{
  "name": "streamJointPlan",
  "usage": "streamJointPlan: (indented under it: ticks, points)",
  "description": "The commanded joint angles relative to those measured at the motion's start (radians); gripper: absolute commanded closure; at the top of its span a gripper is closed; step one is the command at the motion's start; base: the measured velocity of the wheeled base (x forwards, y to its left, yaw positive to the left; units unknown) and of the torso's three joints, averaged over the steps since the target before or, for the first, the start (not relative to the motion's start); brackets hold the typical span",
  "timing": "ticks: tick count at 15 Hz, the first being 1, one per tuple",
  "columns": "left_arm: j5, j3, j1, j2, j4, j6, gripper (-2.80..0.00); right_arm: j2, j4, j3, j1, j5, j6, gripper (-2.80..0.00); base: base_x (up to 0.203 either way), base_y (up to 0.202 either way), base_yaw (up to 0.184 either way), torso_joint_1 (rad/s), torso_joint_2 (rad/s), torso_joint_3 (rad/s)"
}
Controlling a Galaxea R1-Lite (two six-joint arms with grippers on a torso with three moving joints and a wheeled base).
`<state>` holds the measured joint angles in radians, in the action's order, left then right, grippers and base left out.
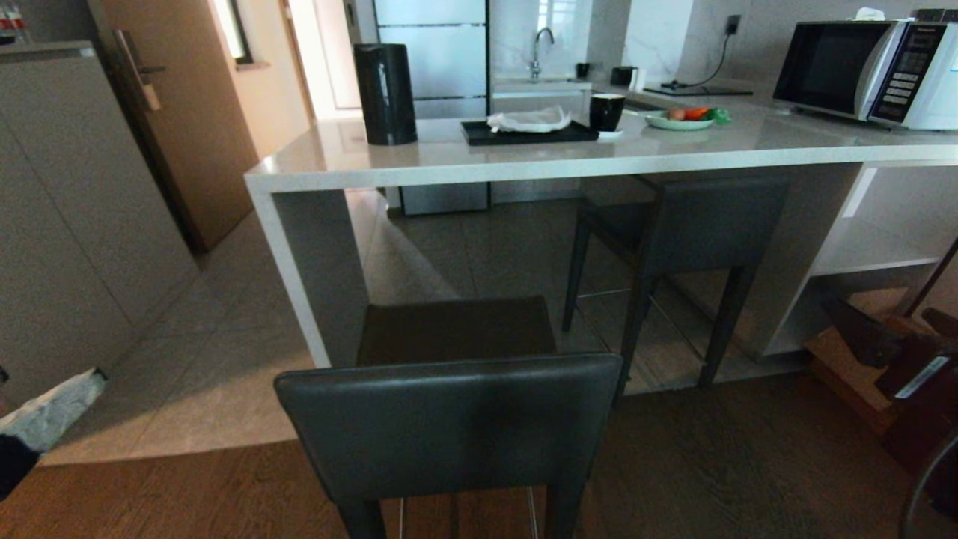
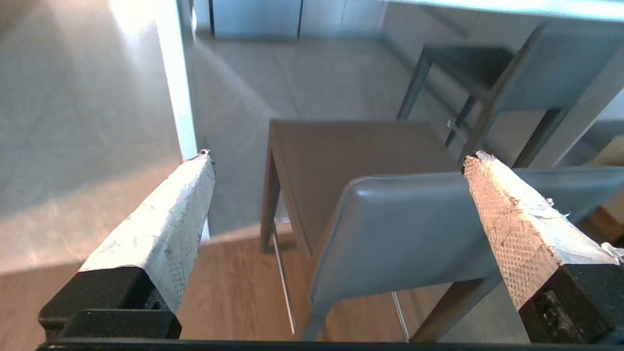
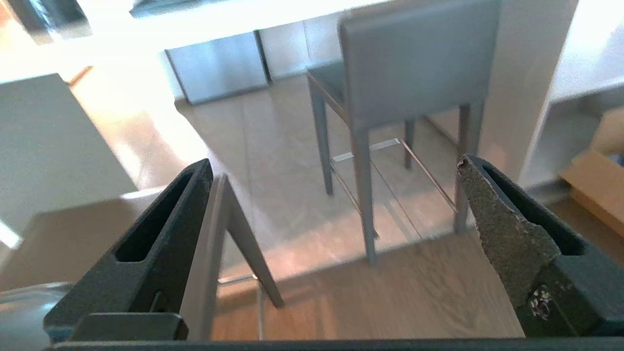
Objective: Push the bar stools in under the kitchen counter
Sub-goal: Pull the gray chair out from under the dining table
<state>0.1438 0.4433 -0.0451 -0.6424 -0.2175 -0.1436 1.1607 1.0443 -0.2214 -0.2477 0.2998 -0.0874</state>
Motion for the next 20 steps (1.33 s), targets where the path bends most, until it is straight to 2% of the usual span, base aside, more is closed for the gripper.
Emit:
streamJointPlan:
  ticks: [1,4,7,9,11,12,14,16,18,19,20]
  points:
    - [0.001,0.026,-0.011,0.197,0.122,0.005,-2.80,-0.086,0.005,0.025,-0.001,0.000,0.001,-2.80,0.000,0.000,0.000,0.000,0.00,0.000]
    - [-0.004,0.051,-0.048,0.345,0.306,0.016,-2.80,-0.174,0.005,0.075,-0.001,-0.005,0.036,-2.80,0.000,0.000,0.000,0.000,0.00,0.000]
    - [-0.013,0.073,-0.052,0.351,0.316,0.058,-2.80,-0.253,0.005,0.104,0.022,-0.016,0.049,-2.80,0.000,0.000,0.000,0.000,0.00,0.000]
    - [-0.005,0.143,-0.051,0.348,0.348,0.063,-2.80,-0.293,0.001,0.120,0.041,-0.016,0.051,-2.80,0.000,0.000,0.000,0.000,0.00,0.000]
    - [-0.006,0.221,-0.011,0.342,0.473,0.064,-2.80,-0.336,-0.037,0.124,0.061,-0.016,0.061,-2.80,0.000,0.000,0.000,0.000,0.00,0.000]
    - [-0.002,0.222,0.030,0.352,0.491,0.065,-2.80,-0.349,-0.053,0.125,0.065,-0.016,0.063,-2.80,0.000,0.000,0.000,0.000,0.00,0.000]
    - [0.006,0.166,0.061,0.419,0.499,0.083,-2.80,-0.368,-0.055,0.125,0.068,-0.017,0.064,-2.80,0.000,0.000,0.000,0.000,0.00,0.000]
    - [0.043,0.069,0.056,0.520,0.502,0.137,-2.80,-0.404,-0.055,0.133,0.070,-0.021,0.066,-2.80,0.000,0.000,0.000,0.000,0.00,0.000]
    - [0.053,-0.049,0.050,0.622,0.519,0.167,-2.80,-0.462,-0.065,0.159,0.112,-0.022,0.093,-2.80,0.000,0.000,0.000,0.000,0.00,0.000]
    - [0.022,-0.098,0.048,0.637,0.527,0.180,-2.80,-0.505,-0.088,0.161,0.142,-0.023,0.109,-2.80,0.000,0.000,0.000,0.000,0.00,0.000]
    - [-0.037,-0.134,0.047,0.638,0.530,0.189,-2.80,-0.555,-0.125,0.159,0.173,-0.023,0.120,-2.80,0.000,0.000,0.000,0.000,0.00,0.000]
